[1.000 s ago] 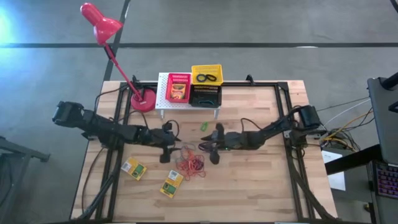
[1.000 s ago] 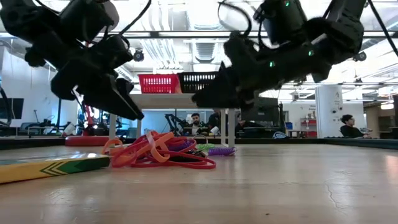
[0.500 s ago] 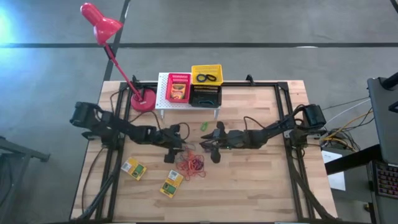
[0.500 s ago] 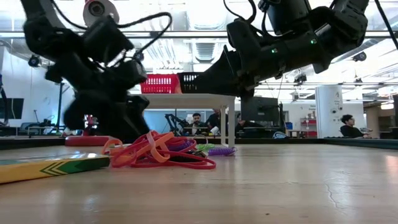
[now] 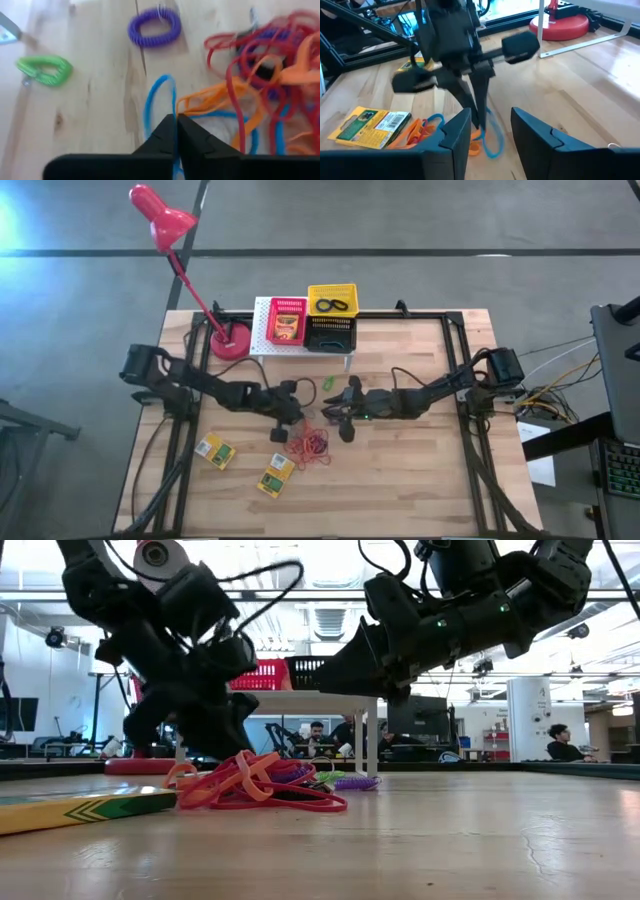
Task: Pick & Place Office Desk Supplies
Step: Put the blue rubber band into the black bin on the shelf
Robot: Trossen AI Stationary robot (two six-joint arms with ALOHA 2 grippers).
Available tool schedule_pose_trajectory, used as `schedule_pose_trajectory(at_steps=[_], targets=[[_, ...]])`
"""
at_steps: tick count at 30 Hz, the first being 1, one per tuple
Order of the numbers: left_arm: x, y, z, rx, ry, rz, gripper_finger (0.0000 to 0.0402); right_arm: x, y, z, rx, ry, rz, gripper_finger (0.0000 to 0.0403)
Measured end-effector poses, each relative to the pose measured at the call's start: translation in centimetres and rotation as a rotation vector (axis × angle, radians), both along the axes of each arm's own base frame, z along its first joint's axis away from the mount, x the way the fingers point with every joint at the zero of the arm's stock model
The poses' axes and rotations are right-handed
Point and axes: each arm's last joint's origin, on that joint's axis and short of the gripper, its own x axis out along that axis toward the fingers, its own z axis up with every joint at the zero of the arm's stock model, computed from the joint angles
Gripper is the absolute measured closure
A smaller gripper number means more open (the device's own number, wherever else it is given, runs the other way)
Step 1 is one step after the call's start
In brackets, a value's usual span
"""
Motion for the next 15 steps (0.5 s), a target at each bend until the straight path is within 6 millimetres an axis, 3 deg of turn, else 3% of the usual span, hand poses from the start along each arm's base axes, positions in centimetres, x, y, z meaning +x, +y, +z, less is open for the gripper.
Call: schedule_pose_trajectory(at_steps=[9,15], targets=[[-0.8,0.7,4.1,-0.127,-0.126,0.112,0.0385,-0.1,-1.1,1.0,-0.085,-0.017,0.020,0.0266],[-0.8,1.1,5.0,-0.191,-0.177,0.092,0.0390,0.3,-2.8,2.0,-0.069,0.013,0.204,0.0243]])
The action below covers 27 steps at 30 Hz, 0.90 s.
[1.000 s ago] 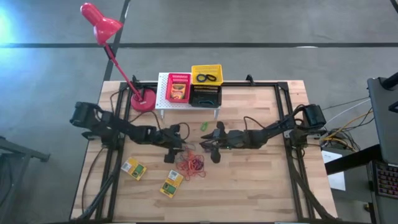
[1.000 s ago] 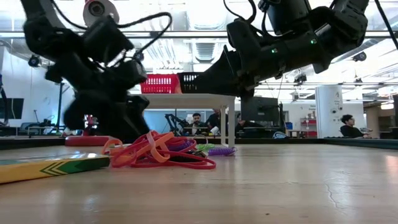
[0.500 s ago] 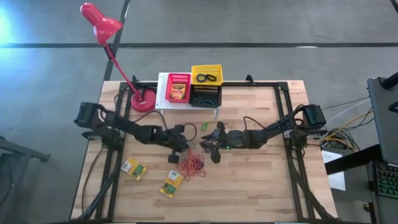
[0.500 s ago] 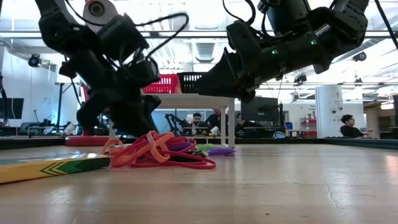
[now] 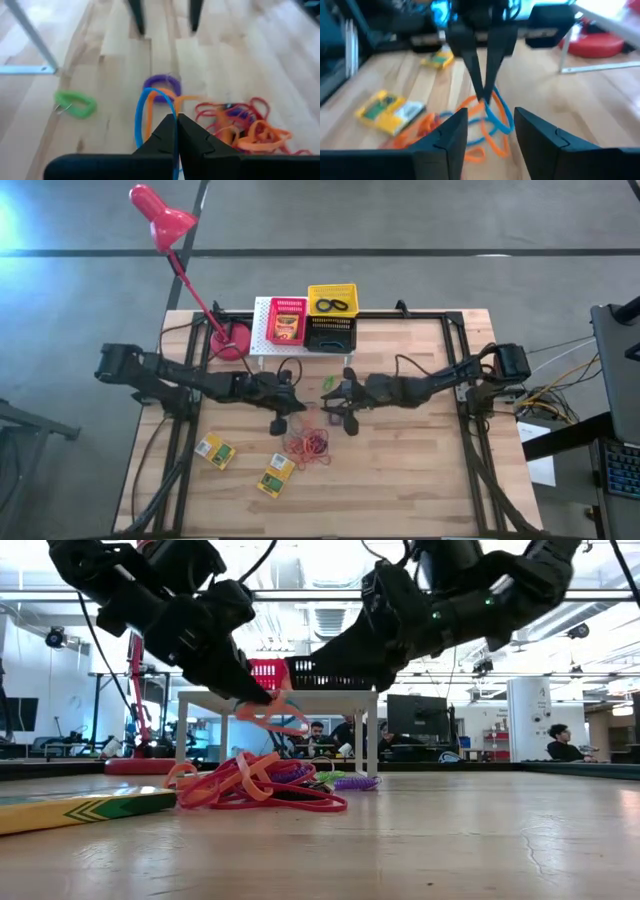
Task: Pick & Place Office Desk Supplies
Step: Put the blue rubber band into the black bin on the shelf
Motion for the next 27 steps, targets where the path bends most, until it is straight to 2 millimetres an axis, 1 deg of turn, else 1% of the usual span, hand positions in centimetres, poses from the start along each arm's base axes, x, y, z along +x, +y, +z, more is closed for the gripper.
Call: schedule_pose_trajectory(at_steps=[4,8,11,14,17,19,21,23,25,27], targets=[[0.2,-0.1,0.2,-0.016,-0.033,-0.024,0.0390,1.0,-0.6,0.1,-0.100,0.074,0.059,0.0223],[0.2,-0.1,0.2,-0.015,-0.034,-0.024,0.0391,2.0,-0.5,0.3,-0.187,0.161,0.100,0.0221],[0.2,-0.1,0.2,-0.014,-0.038,-0.025,0.0391,2.5,-0.5,1.2,-0.228,0.168,0.122,0.0237],[0.2,-0.1,0.2,-0.014,-0.044,-0.025,0.0391,2.7,-0.5,1.4,-0.237,0.207,0.137,0.0262],[0.2,-0.1,0.2,-0.014,-0.052,-0.025,0.0391,3.0,-0.5,1.4,-0.241,0.203,0.139,0.0282],[0.2,-0.1,0.2,-0.014,-0.053,-0.025,0.0391,3.0,-0.5,1.1,-0.243,0.223,0.141,0.0290],[0.2,-0.1,0.2,-0.014,-0.056,-0.025,0.0391,3.6,-0.5,0.8,-0.254,0.217,0.146,0.0293],[0.2,-0.1,0.3,-0.013,-0.059,-0.025,0.0391,3.7,-0.5,0.3,-0.260,0.247,0.155,0.0294],[0.2,-0.1,0.3,-0.014,-0.058,-0.025,0.0391,4.1,-0.4,0.1,-0.262,0.239,0.154,0.0296],[0.2,-0.1,0.2,-0.014,-0.058,-0.025,0.0391,4.1,-0.4,0.0,-0.259,0.249,0.154,0.0303]])
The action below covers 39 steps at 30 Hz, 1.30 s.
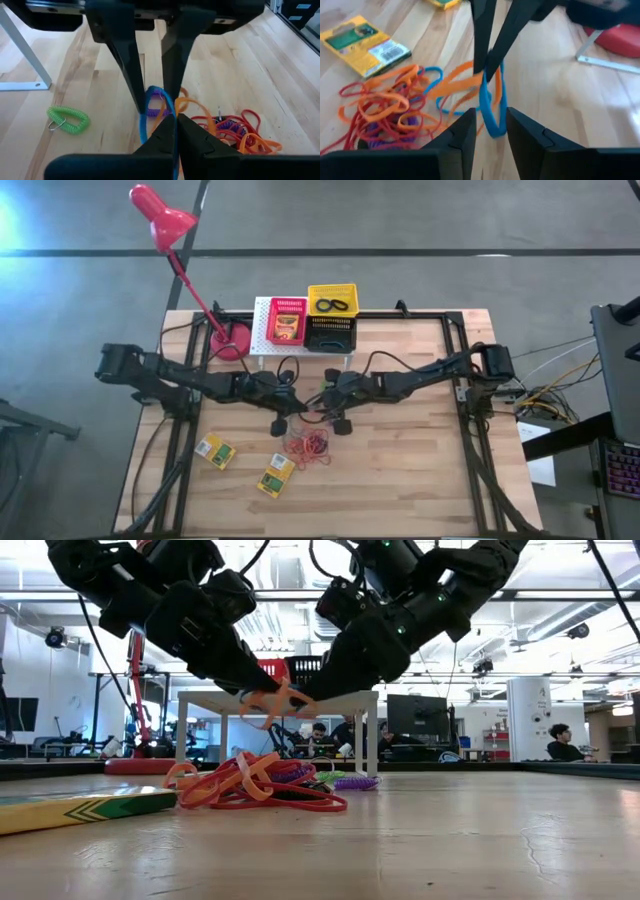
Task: Pick & Place Office Desk Supplies
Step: Put the blue rubber band into the black bin on the shelf
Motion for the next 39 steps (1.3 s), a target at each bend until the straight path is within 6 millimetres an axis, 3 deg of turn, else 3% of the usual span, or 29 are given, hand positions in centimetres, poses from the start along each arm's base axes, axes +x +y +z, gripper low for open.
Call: schedule_pose_trajectory(at_steps=[9,19,26,31,34,39], targets=[[-0.1,0.0,-0.1,-0.002,0.011,0.003,0.0384,0.0,0.0,0.1,0.020,0.006,-0.013,0.0388],[-0.3,0.0,-0.5,0.004,0.044,0.012,0.0264,-1.5,-0.2,1.7,0.067,0.082,-0.097,0.0392],[-0.7,0.1,-1.0,0.014,0.050,0.029,0.0228,-3.8,-0.2,5.4,0.095,0.096,-0.126,0.0392],[-1.2,0.2,-1.6,0.004,0.034,0.075,0.0229,-4.6,-1.1,9.9,0.075,-0.018,-0.186,0.0392],[-1.4,0.3,-1.8,-0.020,0.015,0.116,0.0231,-4.5,-2.6,12.2,0.040,-0.088,-0.279,0.0392],[-1.5,0.3,-1.9,-0.028,-0.003,0.137,0.0234,-3.8,-7.4,14.3,0.010,-0.141,-0.407,0.0392]])
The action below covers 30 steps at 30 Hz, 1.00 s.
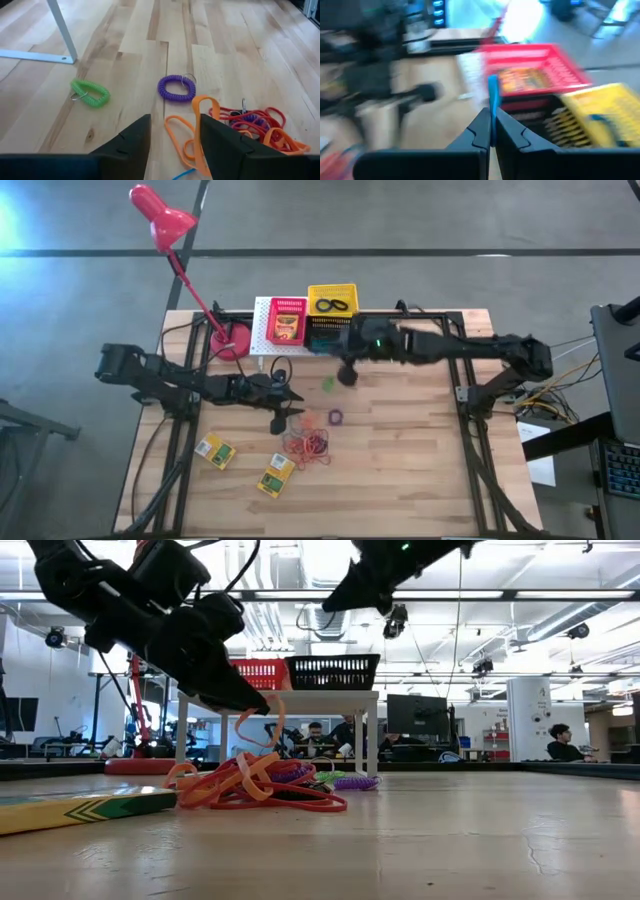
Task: Pick & Place Office Desk Supplies
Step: Put the blue rubber band into the black bin on the shelf, then put the purple spring keychain into the yellow bin on the shelf
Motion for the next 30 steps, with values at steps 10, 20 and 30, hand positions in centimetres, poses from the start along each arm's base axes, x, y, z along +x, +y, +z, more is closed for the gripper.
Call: schedule_pose_trajectory(at_steps=[10,20,30], targets=[[0.0,0.0,0.0,-0.004,-0.002,0.002,0.0258,1.2,-6.8,-0.5,0.171,0.178,0.019,0.0392],[-0.1,0.0,-0.1,-0.005,0.005,0.003,0.0283,2.2,-7.3,-1.4,0.249,0.281,-0.009,0.0372],[-0.1,0.0,-0.1,-0.011,0.004,0.006,0.0284,0.7,-7.2,0.5,0.164,0.275,-0.106,0.0273]])
